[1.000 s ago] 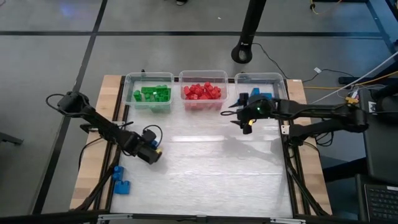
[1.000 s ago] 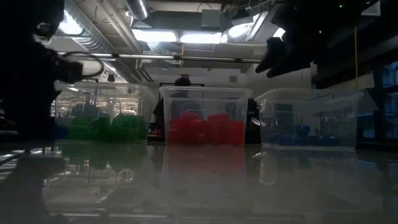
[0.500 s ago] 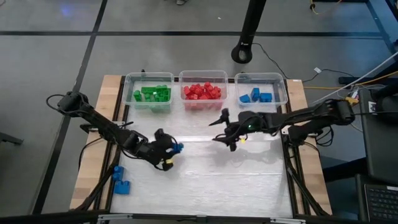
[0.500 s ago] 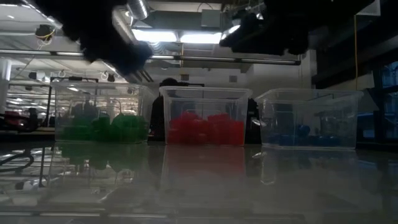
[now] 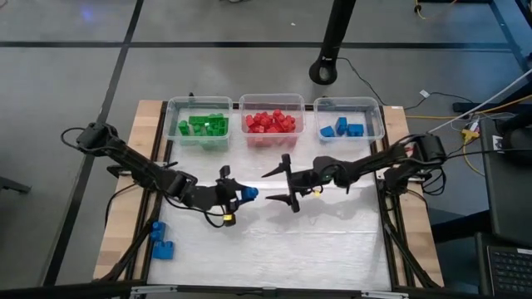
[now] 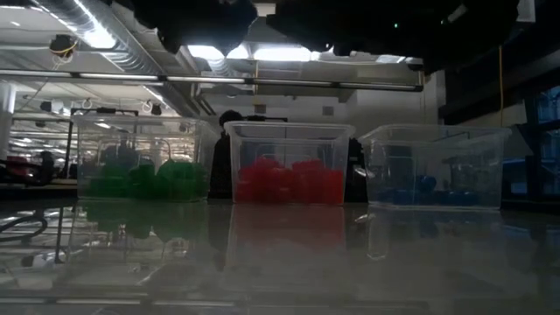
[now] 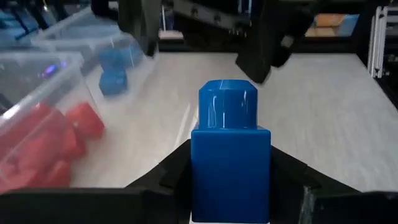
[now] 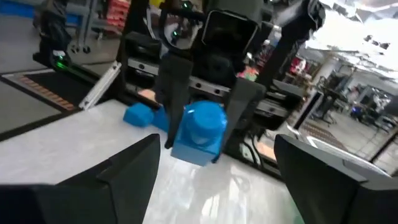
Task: Sort blocks
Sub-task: Put the blue game piece into the right transparent bin
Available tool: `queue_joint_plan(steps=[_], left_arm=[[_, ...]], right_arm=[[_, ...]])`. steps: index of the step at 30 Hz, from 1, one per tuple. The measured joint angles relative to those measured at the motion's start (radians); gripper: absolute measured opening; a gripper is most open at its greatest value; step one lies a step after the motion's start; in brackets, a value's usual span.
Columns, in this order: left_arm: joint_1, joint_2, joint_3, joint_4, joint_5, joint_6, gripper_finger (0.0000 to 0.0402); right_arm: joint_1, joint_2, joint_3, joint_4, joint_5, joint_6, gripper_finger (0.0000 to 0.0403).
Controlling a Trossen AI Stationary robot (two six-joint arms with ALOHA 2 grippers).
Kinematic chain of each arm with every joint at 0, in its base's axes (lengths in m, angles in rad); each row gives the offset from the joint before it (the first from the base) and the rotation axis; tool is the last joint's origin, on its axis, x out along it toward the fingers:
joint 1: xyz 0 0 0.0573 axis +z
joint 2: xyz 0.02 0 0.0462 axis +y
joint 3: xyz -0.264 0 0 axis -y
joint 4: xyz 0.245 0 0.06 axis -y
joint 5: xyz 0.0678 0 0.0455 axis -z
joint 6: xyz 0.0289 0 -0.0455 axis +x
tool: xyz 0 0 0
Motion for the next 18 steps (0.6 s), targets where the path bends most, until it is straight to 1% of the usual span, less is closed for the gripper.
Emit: queue_joint_plan(steps=[2,6,12,15,18], left_arm=[[0.005,0.0,0.0,0.032,0.001,0.044,0.0134],[0.019,0.0,0.0,0.086,0.001,0.109,0.0134],[0.034,0.0,0.0,0.103,0.002,0.15,0.0134],[0.034,0.0,0.0,0.103,0.002,0.15,0.0134],[0.033,0.0,0.0,0.103,0.002,0.158,0.0134]], right_arm=[[0.0,0.019,0.002,0.035,-0.019,0.003,0.0317],[0.0,0.048,0.052,0.035,-0.028,0.021,0.0317],[0.0,0.105,0.14,0.027,-0.107,0.025,0.0315],[-0.002,0.113,0.154,0.024,-0.112,0.025,0.0298],[-0.002,0.113,0.154,0.021,-0.115,0.021,0.0264]])
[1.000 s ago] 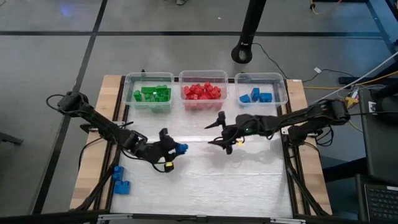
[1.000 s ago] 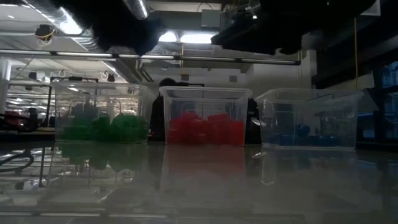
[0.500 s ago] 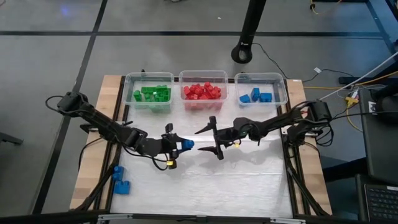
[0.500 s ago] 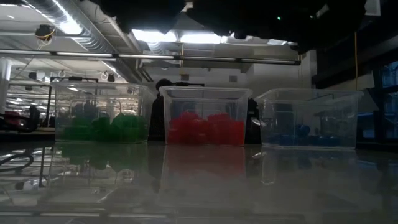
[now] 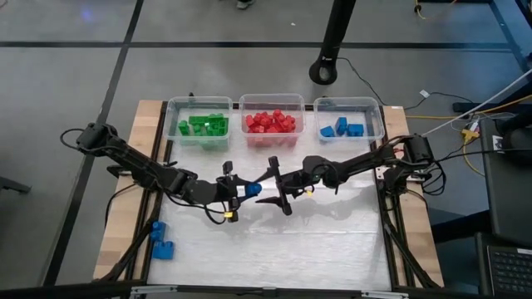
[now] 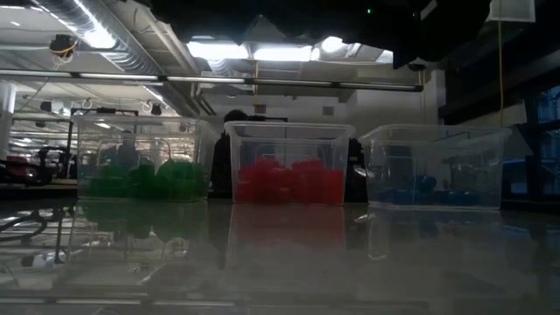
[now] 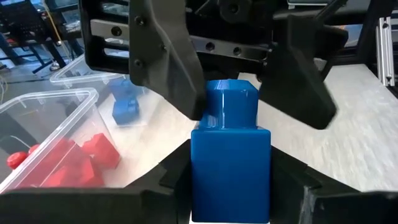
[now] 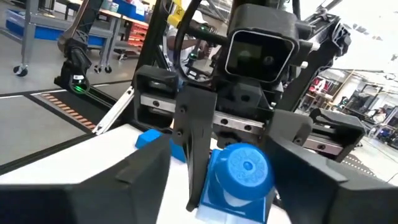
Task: Sort blocks
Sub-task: Put the blue game piece into the right transparent bin
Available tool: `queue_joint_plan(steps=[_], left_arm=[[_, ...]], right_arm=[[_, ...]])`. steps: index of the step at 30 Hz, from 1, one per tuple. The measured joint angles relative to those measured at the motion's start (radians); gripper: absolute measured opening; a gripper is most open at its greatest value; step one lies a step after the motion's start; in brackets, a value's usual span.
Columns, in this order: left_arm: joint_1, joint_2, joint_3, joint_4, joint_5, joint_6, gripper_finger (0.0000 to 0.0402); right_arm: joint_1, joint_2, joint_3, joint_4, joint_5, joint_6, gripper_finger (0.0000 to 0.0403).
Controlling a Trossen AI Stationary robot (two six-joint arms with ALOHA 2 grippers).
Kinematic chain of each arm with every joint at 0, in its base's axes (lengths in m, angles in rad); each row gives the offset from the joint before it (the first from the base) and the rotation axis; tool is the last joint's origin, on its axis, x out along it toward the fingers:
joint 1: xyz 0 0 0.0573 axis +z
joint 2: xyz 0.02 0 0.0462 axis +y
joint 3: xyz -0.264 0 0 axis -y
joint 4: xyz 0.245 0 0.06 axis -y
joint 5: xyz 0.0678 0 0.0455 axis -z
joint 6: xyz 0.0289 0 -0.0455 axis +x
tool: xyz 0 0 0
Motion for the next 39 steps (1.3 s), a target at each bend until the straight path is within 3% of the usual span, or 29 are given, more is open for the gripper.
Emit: queue_joint_plan(steps=[6,13,19,27,32,39], left_arm=[[0.0,0.0,0.0,0.002,0.003,0.011,0.0134],[-0.001,0.0,0.0,0.005,0.005,0.027,0.0134],[0.001,0.0,-0.001,0.011,0.002,0.038,0.0148],[-0.002,-0.008,-0.001,0.024,-0.003,0.044,0.0227],[-0.023,-0.057,0.0,-0.086,-0.016,0.01,0.0251],[-0.029,-0.109,0.0,-0.308,-0.026,-0.174,0.0253]], right_arm=[[0.0,0.0,0.0,0.0,0.007,-0.005,0.0183],[-0.001,0.0,0.0,-0.003,0.008,-0.025,0.0123],[-0.001,0.0,0.0,-0.005,0.007,-0.056,0.0119],[0.0,-0.05,0.0,-0.087,0.021,-0.141,0.0118],[0.002,-0.184,0.0,-0.329,0.13,-0.249,0.0121],[-0.001,-0.415,0.0,-0.709,0.434,-0.357,0.0119]])
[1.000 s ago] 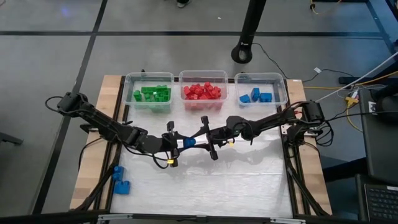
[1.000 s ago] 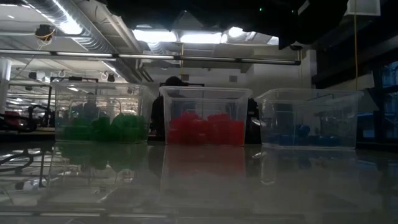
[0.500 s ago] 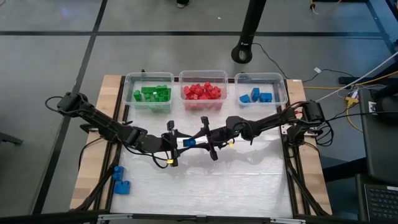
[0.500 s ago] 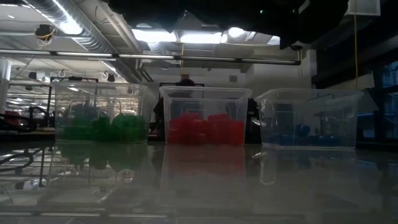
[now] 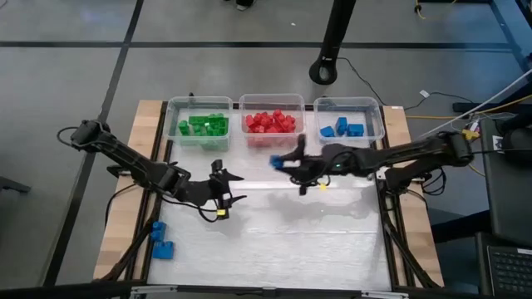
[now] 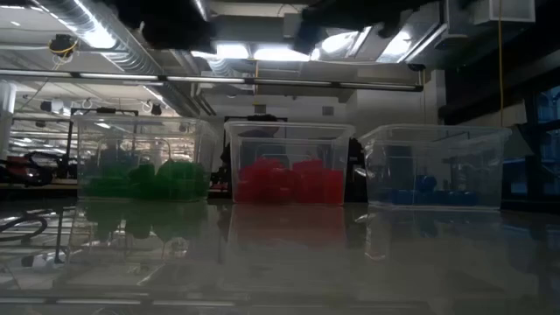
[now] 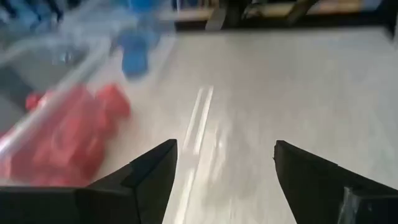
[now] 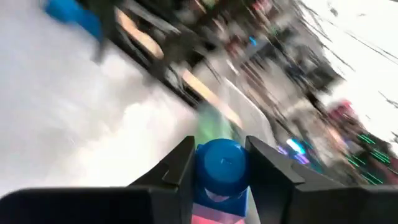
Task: Sort blocks
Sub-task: Put the blue game piece into the right transparent bin
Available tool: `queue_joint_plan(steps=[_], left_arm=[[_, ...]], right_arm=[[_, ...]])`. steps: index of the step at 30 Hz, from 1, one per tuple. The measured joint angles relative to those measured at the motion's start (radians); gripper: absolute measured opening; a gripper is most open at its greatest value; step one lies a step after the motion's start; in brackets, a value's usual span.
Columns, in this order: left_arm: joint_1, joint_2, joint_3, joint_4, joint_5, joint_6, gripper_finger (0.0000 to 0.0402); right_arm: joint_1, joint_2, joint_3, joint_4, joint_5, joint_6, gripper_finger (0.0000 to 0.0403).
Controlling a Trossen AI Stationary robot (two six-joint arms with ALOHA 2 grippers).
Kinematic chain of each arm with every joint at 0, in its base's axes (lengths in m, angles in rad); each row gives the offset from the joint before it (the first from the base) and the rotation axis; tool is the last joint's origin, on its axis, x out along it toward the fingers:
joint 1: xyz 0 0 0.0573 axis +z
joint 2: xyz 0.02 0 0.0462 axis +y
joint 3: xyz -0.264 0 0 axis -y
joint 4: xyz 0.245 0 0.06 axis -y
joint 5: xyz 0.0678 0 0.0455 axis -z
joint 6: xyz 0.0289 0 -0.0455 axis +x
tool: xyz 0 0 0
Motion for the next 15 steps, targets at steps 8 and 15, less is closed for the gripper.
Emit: queue_joint_plan(steps=[8,15], left_arm=[[0.001,0.004,-0.001,-0.247,0.001,-0.236,0.0253],[0.001,0.004,-0.009,-0.274,0.001,-0.3,0.0253]], right_arm=[[-0.007,-0.265,0.0,-0.427,0.545,-0.04,0.0121],[-0.162,-0.365,0.0,-0.706,0.672,0.052,0.013]])
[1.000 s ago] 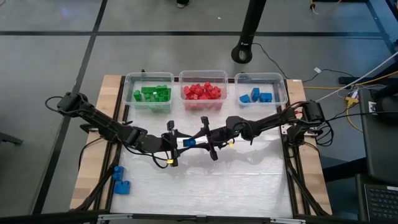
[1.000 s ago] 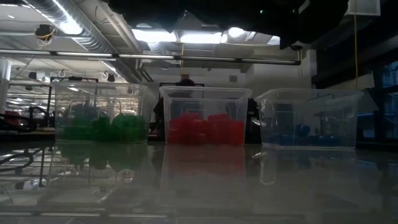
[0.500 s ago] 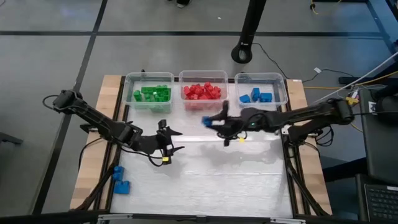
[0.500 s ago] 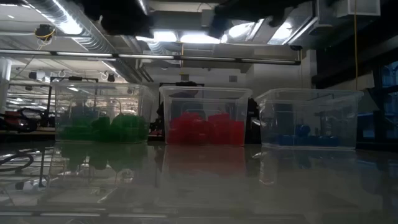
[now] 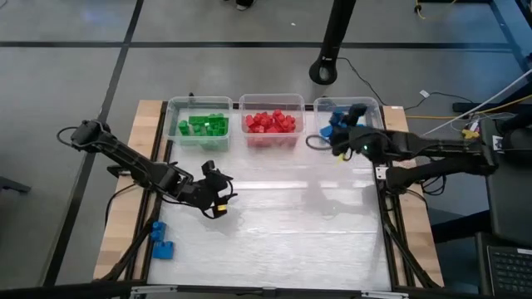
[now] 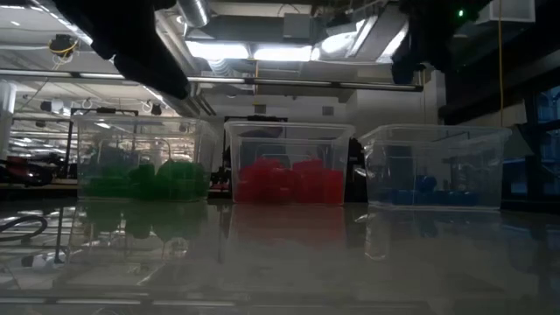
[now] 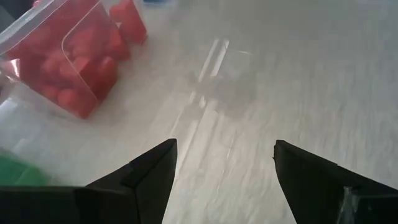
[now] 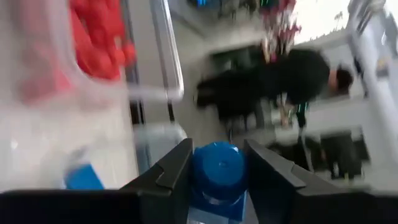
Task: Sort blocks
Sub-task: Put the blue game piece into the right transparent bin
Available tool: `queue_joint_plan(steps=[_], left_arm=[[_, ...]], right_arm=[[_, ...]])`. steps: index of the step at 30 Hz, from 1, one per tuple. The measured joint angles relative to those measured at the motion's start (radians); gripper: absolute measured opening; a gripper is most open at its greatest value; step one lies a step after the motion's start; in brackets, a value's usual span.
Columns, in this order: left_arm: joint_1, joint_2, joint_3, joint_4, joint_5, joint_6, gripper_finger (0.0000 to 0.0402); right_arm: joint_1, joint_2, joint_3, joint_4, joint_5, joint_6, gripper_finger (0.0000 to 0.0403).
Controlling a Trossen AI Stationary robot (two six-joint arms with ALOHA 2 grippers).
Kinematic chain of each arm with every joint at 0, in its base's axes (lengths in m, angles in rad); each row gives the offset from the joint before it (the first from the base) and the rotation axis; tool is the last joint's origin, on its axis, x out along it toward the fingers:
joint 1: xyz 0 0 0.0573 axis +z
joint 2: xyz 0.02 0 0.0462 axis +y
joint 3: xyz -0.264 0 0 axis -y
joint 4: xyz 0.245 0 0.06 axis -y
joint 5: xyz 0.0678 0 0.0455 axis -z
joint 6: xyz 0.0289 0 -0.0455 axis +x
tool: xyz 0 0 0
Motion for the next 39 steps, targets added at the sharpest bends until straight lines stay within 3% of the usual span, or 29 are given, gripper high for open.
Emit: queue_joint_plan(steps=[8,12,17,25,32,39], left_arm=[[0.0,0.0,0.0,-0.001,0.001,-0.033,0.0253],[-0.001,0.0,0.0,-0.007,0.025,-0.051,0.0253],[-0.001,0.0,0.0,-0.043,0.076,-0.083,0.0253],[-0.013,0.0,0.001,-0.273,0.28,-0.337,0.0253],[-0.071,0.001,0.001,-0.472,0.346,-0.51,0.0253],[-0.08,0.001,0.053,-0.483,0.507,-0.614,0.0253]], right_arm=[[-0.219,0.035,-0.023,-0.057,-0.07,0.047,0.017],[-0.296,0.062,-0.023,-0.076,-0.193,0.09,0.0217],[-0.308,0.05,0.028,-0.153,-0.264,0.122,0.028],[-0.134,0.018,0.056,-0.123,-0.567,0.119,0.0314],[0.112,0.046,-0.17,0.267,-0.584,0.045,0.0308],[0.269,0.132,-0.38,0.685,-0.584,0.042,0.0308]])
